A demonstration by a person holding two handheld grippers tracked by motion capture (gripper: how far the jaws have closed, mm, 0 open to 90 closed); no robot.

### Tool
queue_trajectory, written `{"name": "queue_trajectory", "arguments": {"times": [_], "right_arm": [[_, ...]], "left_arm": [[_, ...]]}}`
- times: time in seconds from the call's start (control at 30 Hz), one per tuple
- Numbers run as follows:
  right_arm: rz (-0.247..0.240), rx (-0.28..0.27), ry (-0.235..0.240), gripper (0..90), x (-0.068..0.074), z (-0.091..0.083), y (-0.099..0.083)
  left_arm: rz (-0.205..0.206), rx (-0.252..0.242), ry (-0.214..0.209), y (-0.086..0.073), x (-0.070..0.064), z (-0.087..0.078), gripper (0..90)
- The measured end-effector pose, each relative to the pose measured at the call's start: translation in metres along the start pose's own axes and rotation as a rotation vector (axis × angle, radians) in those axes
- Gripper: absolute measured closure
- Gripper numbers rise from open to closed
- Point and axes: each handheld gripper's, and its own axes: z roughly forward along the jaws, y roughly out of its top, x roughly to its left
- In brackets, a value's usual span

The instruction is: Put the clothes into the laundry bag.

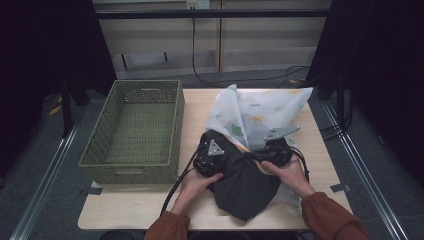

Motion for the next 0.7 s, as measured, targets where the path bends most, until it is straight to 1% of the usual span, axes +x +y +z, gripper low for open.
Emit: {"name": "queue_trajectory", "arguments": {"times": [0.03,0.07,0.1,0.13,0.17,0.23,0.27,0.33,0.37,0.4,0.43,0.47,0.5,0.57,0.6,0.63,0.7], "right_arm": [[-0.005,-0.002,-0.002,88.3,0.001,0.000,0.001],[-0.006,-0.008,-0.003,88.3,0.002,0.000,0.001],[-0.007,-0.012,-0.006,88.4,0.003,0.000,0.003],[-0.007,-0.018,-0.006,88.4,0.004,0.000,0.004],[-0.009,-0.027,-0.007,88.4,0.004,-0.001,0.006],[-0.014,-0.042,-0.008,88.4,0.007,-0.002,0.010],[-0.020,-0.051,-0.009,88.4,0.009,-0.003,0.012],[-0.035,-0.070,-0.011,88.5,0.014,-0.006,0.016],[-0.042,-0.082,-0.009,88.5,0.017,-0.008,0.018],[-0.048,-0.094,-0.010,88.5,0.019,-0.009,0.020],[-0.055,-0.098,0.002,88.6,0.022,-0.010,0.023],[-0.060,-0.104,0.004,88.7,0.025,-0.011,0.024],[-0.063,-0.109,0.011,88.7,0.027,-0.012,0.025],[-0.072,-0.133,0.029,88.7,0.033,-0.015,0.029],[-0.097,-0.168,0.044,88.7,0.041,-0.022,0.034],[-0.097,-0.168,0.044,88.7,0.041,-0.022,0.034],[-0.103,-0.193,0.053,88.7,0.044,-0.029,0.038]], "left_arm": [[0.006,0.000,-0.010,0.000,0.001,-0.003,69.2],[-0.024,-0.027,-0.026,0.000,0.001,-0.004,70.6],[-0.041,-0.038,-0.035,0.001,0.002,-0.006,71.5],[-0.052,-0.054,-0.060,0.002,0.002,-0.009,72.0],[-0.057,-0.069,-0.074,0.003,0.002,-0.013,72.4],[-0.067,-0.116,-0.125,0.006,-0.001,-0.020,72.8],[-0.079,-0.154,-0.161,0.007,-0.004,-0.023,73.1],[-0.080,-0.185,-0.204,0.010,-0.013,-0.027,73.3],[-0.070,-0.197,-0.217,0.012,-0.018,-0.028,73.4],[-0.056,-0.202,-0.224,0.015,-0.024,-0.028,73.4],[-0.059,-0.208,-0.226,0.017,-0.028,-0.027,73.5],[-0.065,-0.216,-0.233,0.018,-0.029,-0.025,73.5],[-0.079,-0.228,-0.238,0.019,-0.030,-0.022,73.6],[-0.114,-0.239,-0.220,0.021,-0.030,-0.018,73.8],[-0.137,-0.264,-0.206,0.023,-0.030,-0.018,74.2],[-0.142,-0.274,-0.199,0.025,-0.028,-0.020,74.2],[-0.176,-0.323,-0.191,0.031,-0.024,-0.027,74.6]]}}
